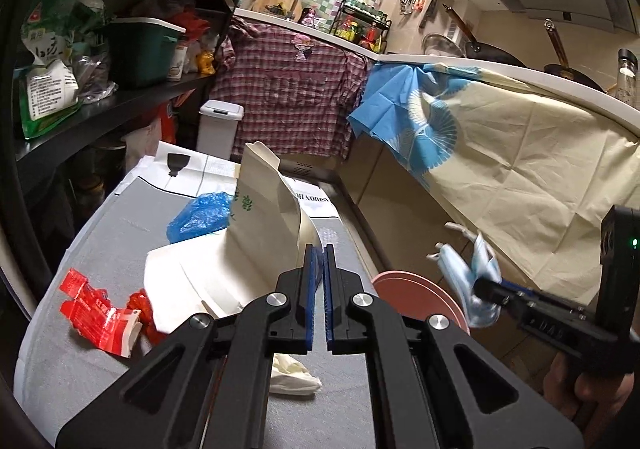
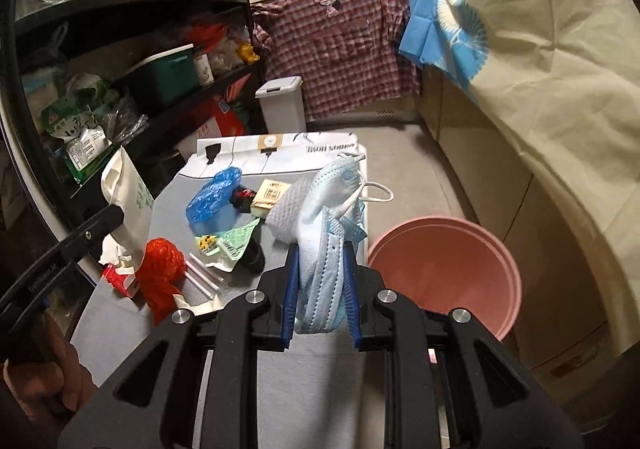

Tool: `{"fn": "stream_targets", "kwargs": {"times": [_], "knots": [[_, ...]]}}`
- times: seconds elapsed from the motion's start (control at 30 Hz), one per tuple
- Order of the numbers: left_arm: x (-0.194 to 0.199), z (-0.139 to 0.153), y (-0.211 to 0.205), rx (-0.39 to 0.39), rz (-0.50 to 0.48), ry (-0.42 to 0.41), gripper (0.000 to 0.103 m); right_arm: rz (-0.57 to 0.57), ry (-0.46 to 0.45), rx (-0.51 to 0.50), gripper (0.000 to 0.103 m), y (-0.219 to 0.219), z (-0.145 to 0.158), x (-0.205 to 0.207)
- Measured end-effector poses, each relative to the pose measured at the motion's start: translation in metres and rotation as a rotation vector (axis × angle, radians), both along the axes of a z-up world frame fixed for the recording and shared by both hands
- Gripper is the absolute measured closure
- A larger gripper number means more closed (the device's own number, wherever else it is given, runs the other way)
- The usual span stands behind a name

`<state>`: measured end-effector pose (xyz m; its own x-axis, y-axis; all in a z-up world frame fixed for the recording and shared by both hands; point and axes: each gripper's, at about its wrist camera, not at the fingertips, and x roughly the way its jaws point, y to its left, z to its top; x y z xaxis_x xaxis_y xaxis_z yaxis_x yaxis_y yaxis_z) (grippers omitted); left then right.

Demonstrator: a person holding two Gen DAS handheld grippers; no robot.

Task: Collect trash
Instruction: 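Carry the mask over the pink bucket and open the right gripper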

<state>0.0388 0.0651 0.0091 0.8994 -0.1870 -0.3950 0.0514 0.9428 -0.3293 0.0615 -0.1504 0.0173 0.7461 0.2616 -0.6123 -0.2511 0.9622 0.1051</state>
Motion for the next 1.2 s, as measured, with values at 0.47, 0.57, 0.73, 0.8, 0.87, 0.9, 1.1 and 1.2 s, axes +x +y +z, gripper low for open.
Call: {"fn": "stream_targets", "kwargs": {"times": [0.47, 0.57, 0.73, 0.8, 0.87, 0.9, 1.1, 1.2], "knots": [[0.009, 0.018, -0.041, 0.000, -0.120, 0.040, 0.099, -0.097, -0.005, 0.030, 0.082, -0.074, 0.027, 0.011], [0.017, 0.020, -0.056, 0.007, -0.157, 0.048, 0.099, -0.122, -0.002, 0.041, 0.082, -0.089, 0.029, 0.020], [0.037, 0.018, -0.080, -0.004, -0.214, 0.073, 0.099, -0.165, 0.014, 0.049, 0.082, -0.108, 0.022, 0.035], [0.046, 0.017, -0.090, 0.000, -0.233, 0.082, 0.099, -0.182, 0.026, 0.063, 0.082, -0.116, 0.016, 0.041], [0.054, 0.014, -0.101, 0.014, -0.253, 0.086, 0.099, -0.193, 0.033, 0.058, 0.082, -0.120, 0.010, 0.045], [0.059, 0.014, -0.109, 0.020, -0.261, 0.088, 0.099, -0.197, 0.038, 0.055, 0.082, -0.123, 0.007, 0.047], [0.086, 0.001, -0.148, 0.058, -0.339, 0.115, 0.099, -0.223, 0.052, 0.041, 0.082, -0.134, -0.010, 0.060], [0.100, -0.008, -0.165, 0.071, -0.379, 0.133, 0.099, -0.236, 0.075, 0.056, 0.082, -0.141, -0.019, 0.069]]}}
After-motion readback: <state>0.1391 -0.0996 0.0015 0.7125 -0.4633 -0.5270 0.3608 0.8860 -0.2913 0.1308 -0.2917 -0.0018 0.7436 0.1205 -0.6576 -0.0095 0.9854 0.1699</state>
